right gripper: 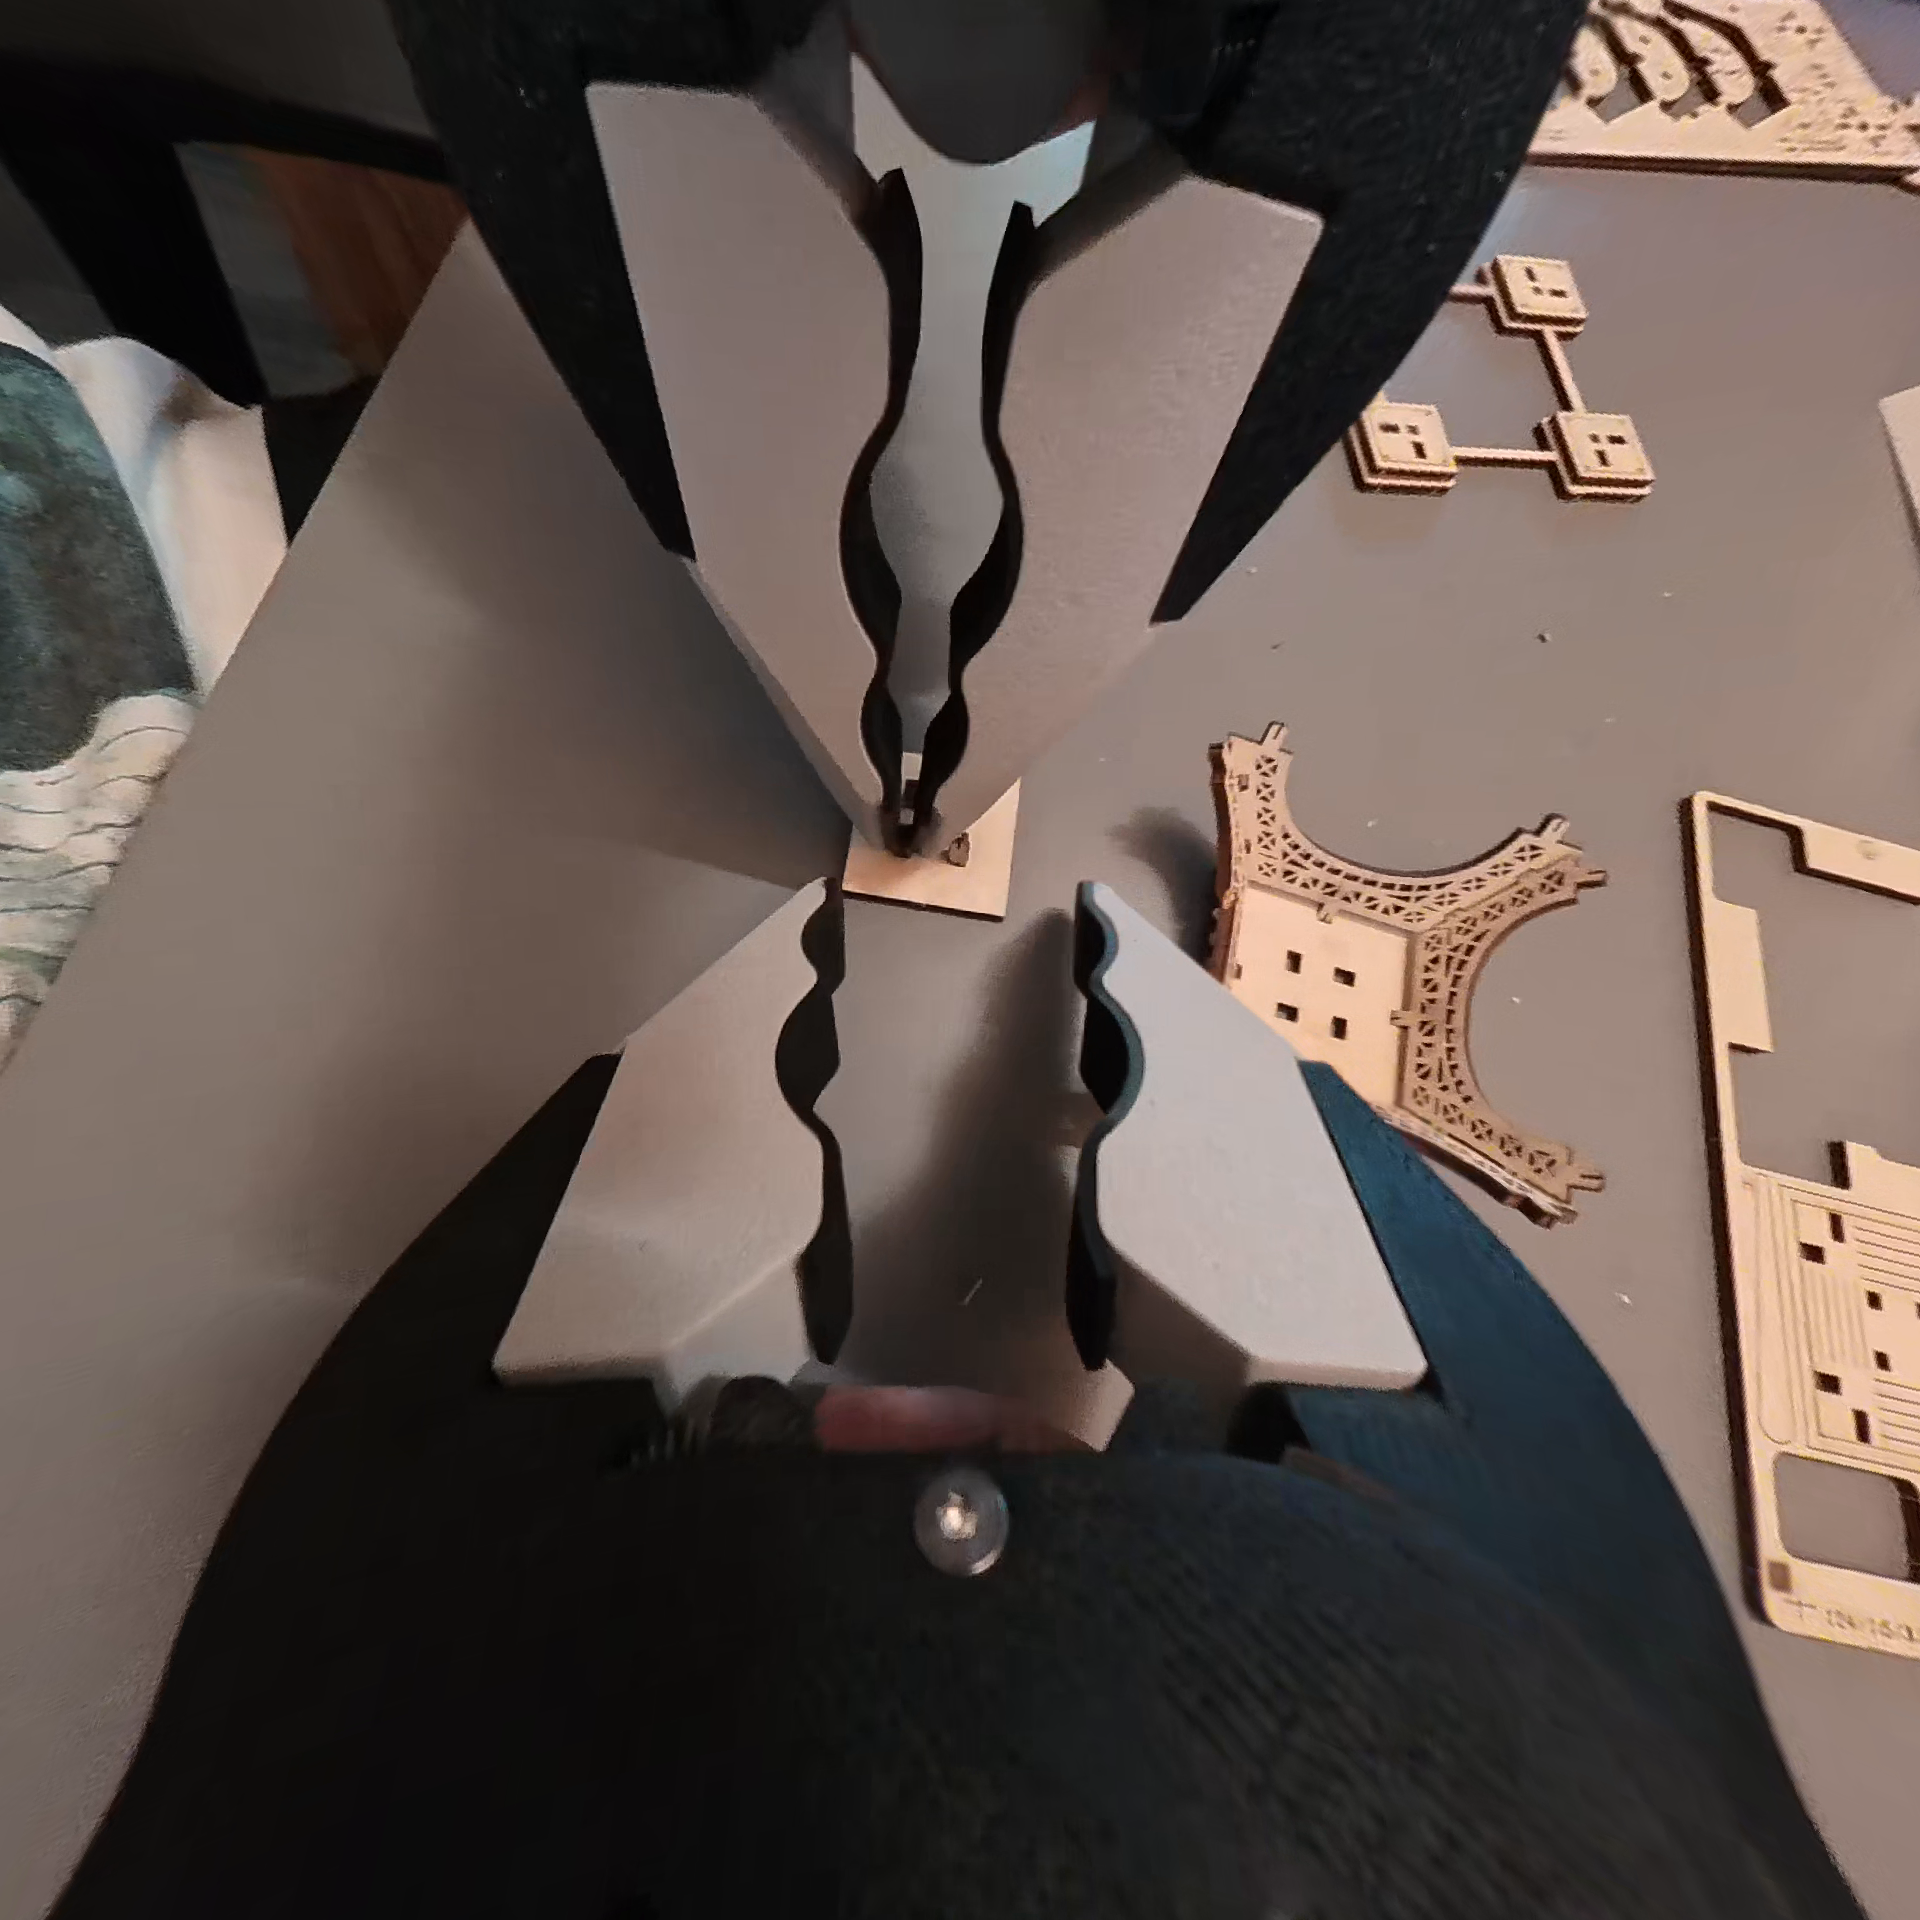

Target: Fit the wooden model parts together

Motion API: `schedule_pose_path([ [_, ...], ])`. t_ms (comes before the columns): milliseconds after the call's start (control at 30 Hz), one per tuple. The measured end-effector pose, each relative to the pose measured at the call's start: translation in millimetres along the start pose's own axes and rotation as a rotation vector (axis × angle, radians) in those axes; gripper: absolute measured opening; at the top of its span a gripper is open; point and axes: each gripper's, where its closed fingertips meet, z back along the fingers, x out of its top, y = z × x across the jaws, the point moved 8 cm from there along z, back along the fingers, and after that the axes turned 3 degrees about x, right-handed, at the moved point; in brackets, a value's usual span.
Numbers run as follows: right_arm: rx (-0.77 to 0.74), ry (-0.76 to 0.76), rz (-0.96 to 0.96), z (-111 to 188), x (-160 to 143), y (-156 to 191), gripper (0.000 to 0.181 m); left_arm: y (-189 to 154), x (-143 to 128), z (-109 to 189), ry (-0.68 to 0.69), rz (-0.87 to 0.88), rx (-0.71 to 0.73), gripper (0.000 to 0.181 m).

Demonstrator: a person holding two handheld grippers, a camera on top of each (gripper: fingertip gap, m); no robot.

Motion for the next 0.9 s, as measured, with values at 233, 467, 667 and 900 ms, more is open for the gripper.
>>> schedule_pose_path([
  [233, 0.001, -0.003, 0.016, 0.8, 0.0, 1.9, 0.043, -2.5, 0.5, 0.0, 0.013, -0.002, 0.03, 0.0],
  [467, 0.066, -0.008, 0.021, 10.0, -6.7, 6.1, 0.047, -1.1, 2.5, -1.5, 0.048, 0.009, 0.008, 0.001],
  [667, 0.078, -0.011, 0.016, 12.9, -8.5, 6.2, 0.047, -1.0, 3.2, -1.2, 0.056, -0.002, 0.006, 0.001],
  [900, 0.077, -0.002, 0.012, 11.9, -8.9, 5.8, 0.046, -4.9, -1.3, 1.2, -0.011, -0.005, 0.002, 0.013],
])
